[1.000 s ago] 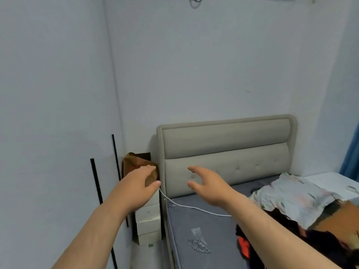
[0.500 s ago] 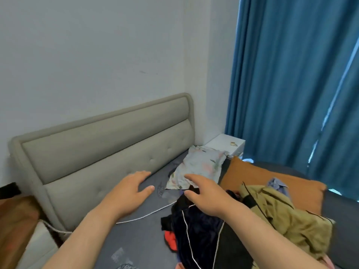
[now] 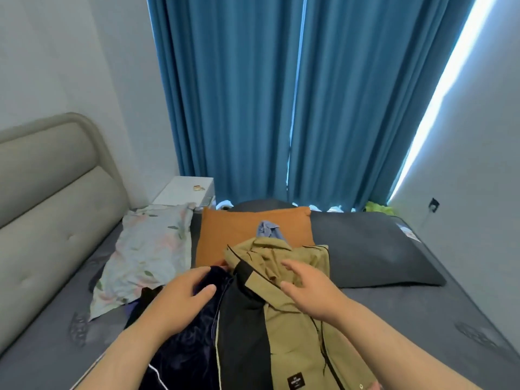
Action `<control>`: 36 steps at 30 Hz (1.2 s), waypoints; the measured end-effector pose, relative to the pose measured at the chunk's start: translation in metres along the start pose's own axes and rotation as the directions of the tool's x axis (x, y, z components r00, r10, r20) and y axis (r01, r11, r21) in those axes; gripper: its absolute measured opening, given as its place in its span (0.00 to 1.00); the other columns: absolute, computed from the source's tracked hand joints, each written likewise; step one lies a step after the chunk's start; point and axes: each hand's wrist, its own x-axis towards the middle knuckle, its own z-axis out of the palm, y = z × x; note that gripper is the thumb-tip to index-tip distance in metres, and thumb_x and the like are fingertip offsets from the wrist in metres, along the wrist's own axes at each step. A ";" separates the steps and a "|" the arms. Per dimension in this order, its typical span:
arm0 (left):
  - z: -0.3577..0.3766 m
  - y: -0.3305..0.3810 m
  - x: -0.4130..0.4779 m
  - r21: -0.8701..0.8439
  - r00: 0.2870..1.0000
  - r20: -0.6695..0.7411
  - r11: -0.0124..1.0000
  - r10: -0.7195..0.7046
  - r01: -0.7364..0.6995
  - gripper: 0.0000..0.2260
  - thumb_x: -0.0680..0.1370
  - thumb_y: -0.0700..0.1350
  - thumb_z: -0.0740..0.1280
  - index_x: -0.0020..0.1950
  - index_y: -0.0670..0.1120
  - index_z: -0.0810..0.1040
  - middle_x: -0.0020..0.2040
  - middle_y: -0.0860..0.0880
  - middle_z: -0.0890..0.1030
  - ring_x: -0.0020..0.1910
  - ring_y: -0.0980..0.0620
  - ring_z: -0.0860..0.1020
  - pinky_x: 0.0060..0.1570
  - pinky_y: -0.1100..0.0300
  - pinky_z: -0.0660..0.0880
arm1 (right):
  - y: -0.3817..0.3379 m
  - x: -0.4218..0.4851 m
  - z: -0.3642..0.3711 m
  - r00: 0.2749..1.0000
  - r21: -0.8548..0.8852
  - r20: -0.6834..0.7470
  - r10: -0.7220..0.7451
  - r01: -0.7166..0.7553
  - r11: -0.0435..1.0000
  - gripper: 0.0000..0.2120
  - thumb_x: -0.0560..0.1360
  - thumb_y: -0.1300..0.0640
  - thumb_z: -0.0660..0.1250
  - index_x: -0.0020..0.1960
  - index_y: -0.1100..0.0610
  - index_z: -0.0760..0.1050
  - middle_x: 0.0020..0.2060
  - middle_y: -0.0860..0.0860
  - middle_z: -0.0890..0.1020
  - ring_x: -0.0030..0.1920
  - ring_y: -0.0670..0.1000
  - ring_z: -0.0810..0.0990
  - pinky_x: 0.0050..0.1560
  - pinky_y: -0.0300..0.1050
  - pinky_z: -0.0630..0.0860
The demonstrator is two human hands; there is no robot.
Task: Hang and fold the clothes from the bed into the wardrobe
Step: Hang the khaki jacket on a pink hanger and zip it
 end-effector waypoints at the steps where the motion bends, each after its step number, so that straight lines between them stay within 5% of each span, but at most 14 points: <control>1: 0.015 -0.009 0.015 -0.003 1.000 0.026 1.000 0.006 -0.006 0.18 0.80 0.54 0.62 0.70 0.61 0.67 0.65 0.63 0.71 0.63 0.61 0.70 0.61 0.67 0.68 | 0.016 0.006 0.007 0.999 -0.008 -0.005 0.033 -0.033 0.999 0.26 0.79 0.48 0.62 0.75 0.48 0.62 0.72 0.44 0.68 0.71 0.44 0.66 0.66 0.36 0.62; 5: 0.093 -0.048 0.075 -0.015 0.996 0.091 1.000 0.019 -0.018 0.25 0.79 0.55 0.63 0.75 0.55 0.63 0.72 0.60 0.66 0.71 0.60 0.64 0.69 0.62 0.63 | 0.088 0.037 0.051 0.991 -0.022 -0.023 0.134 -0.135 0.991 0.27 0.77 0.45 0.63 0.75 0.46 0.62 0.70 0.41 0.68 0.67 0.41 0.64 0.64 0.34 0.62; 10: 0.208 -0.114 0.146 -0.033 0.977 0.213 0.999 0.026 -0.019 0.25 0.77 0.61 0.62 0.73 0.64 0.61 0.75 0.61 0.58 0.74 0.60 0.57 0.72 0.57 0.61 | 0.182 0.082 0.120 0.981 0.024 -0.024 0.190 -0.190 0.982 0.22 0.76 0.47 0.67 0.67 0.40 0.64 0.52 0.27 0.59 0.56 0.33 0.67 0.54 0.20 0.60; 12: 0.246 -0.137 0.182 0.063 0.959 0.282 0.997 0.032 -0.052 0.26 0.74 0.67 0.59 0.72 0.67 0.58 0.76 0.61 0.53 0.77 0.57 0.51 0.75 0.57 0.54 | 0.224 0.106 0.149 0.976 0.044 -0.113 0.184 -0.180 0.983 0.23 0.75 0.48 0.68 0.67 0.42 0.67 0.53 0.25 0.58 0.54 0.27 0.64 0.58 0.22 0.60; 14: 0.283 -0.159 0.215 0.090 0.969 0.245 0.995 0.017 -0.040 0.29 0.76 0.64 0.61 0.75 0.63 0.56 0.78 0.57 0.50 0.78 0.54 0.46 0.75 0.58 0.50 | 0.273 0.135 0.177 0.942 0.089 -0.249 0.225 -0.209 0.974 0.23 0.72 0.51 0.72 0.65 0.46 0.70 0.59 0.31 0.67 0.57 0.31 0.64 0.61 0.27 0.60; 17: 0.322 -0.195 0.255 0.163 1.000 0.024 0.987 -0.010 0.006 0.32 0.77 0.60 0.63 0.78 0.55 0.55 0.80 0.47 0.49 0.78 0.50 0.41 0.75 0.54 0.49 | 0.322 0.166 0.208 0.826 0.328 -0.424 0.371 -0.241 0.913 0.21 0.67 0.57 0.76 0.55 0.44 0.73 0.50 0.40 0.77 0.51 0.44 0.76 0.49 0.28 0.68; 20: 0.341 -0.228 0.289 0.323 0.957 -0.287 0.944 0.029 0.068 0.38 0.72 0.67 0.63 0.76 0.50 0.58 0.77 0.42 0.56 0.77 0.43 0.51 0.74 0.47 0.55 | 0.342 0.183 0.227 0.785 0.573 -0.335 0.521 -0.269 0.774 0.34 0.70 0.56 0.76 0.71 0.51 0.63 0.53 0.41 0.73 0.46 0.40 0.73 0.43 0.31 0.67; 22: 0.343 -0.237 0.306 0.181 0.948 -0.307 0.972 -0.088 0.149 0.42 0.66 0.75 0.60 0.72 0.51 0.65 0.72 0.45 0.67 0.71 0.42 0.65 0.68 0.43 0.67 | 0.353 0.193 0.239 0.786 0.594 -0.313 0.533 -0.276 0.756 0.39 0.70 0.53 0.76 0.75 0.53 0.59 0.57 0.41 0.67 0.59 0.47 0.72 0.49 0.29 0.62; 24: 0.344 -0.234 0.317 0.018 0.951 -0.239 0.979 -0.195 0.205 0.41 0.61 0.79 0.60 0.65 0.55 0.70 0.64 0.50 0.75 0.62 0.43 0.74 0.59 0.44 0.74 | 0.354 0.198 0.251 0.827 0.630 -0.253 0.503 -0.254 0.734 0.41 0.69 0.52 0.77 0.75 0.52 0.59 0.60 0.40 0.70 0.60 0.45 0.73 0.55 0.29 0.63; 27: 0.344 -0.219 0.322 -0.129 0.961 -0.204 0.978 -0.189 0.165 0.35 0.62 0.73 0.67 0.62 0.54 0.73 0.58 0.53 0.78 0.56 0.48 0.78 0.51 0.52 0.76 | 0.350 0.195 0.259 0.900 0.594 -0.194 0.391 -0.209 0.776 0.30 0.69 0.59 0.77 0.66 0.49 0.68 0.47 0.36 0.76 0.42 0.30 0.77 0.43 0.20 0.69; 30: 0.344 -0.196 0.306 -0.273 0.973 -0.211 0.962 -0.090 0.030 0.25 0.70 0.58 0.73 0.64 0.55 0.74 0.58 0.59 0.79 0.56 0.56 0.77 0.55 0.58 0.75 | 0.343 0.178 0.254 0.906 0.385 -0.284 0.314 -0.193 0.903 0.10 0.71 0.61 0.72 0.48 0.49 0.77 0.41 0.38 0.80 0.45 0.41 0.80 0.45 0.34 0.75; 33: 0.337 -0.172 0.268 -0.345 0.978 -0.205 0.938 -0.031 -0.043 0.22 0.74 0.47 0.72 0.68 0.54 0.74 0.60 0.61 0.78 0.58 0.61 0.76 0.55 0.66 0.71 | 0.317 0.135 0.248 0.950 0.274 -0.201 0.237 -0.178 0.945 0.13 0.68 0.63 0.66 0.35 0.44 0.73 0.32 0.36 0.79 0.39 0.34 0.77 0.38 0.30 0.68; 36: 0.325 -0.159 0.210 -0.413 0.987 -0.158 0.909 -0.005 -0.062 0.20 0.76 0.41 0.70 0.61 0.62 0.76 0.55 0.70 0.77 0.54 0.71 0.74 0.51 0.74 0.70 | 0.291 0.072 0.254 0.982 0.209 -0.024 0.187 -0.178 0.961 0.09 0.63 0.52 0.63 0.35 0.36 0.74 0.38 0.36 0.81 0.44 0.33 0.77 0.46 0.33 0.73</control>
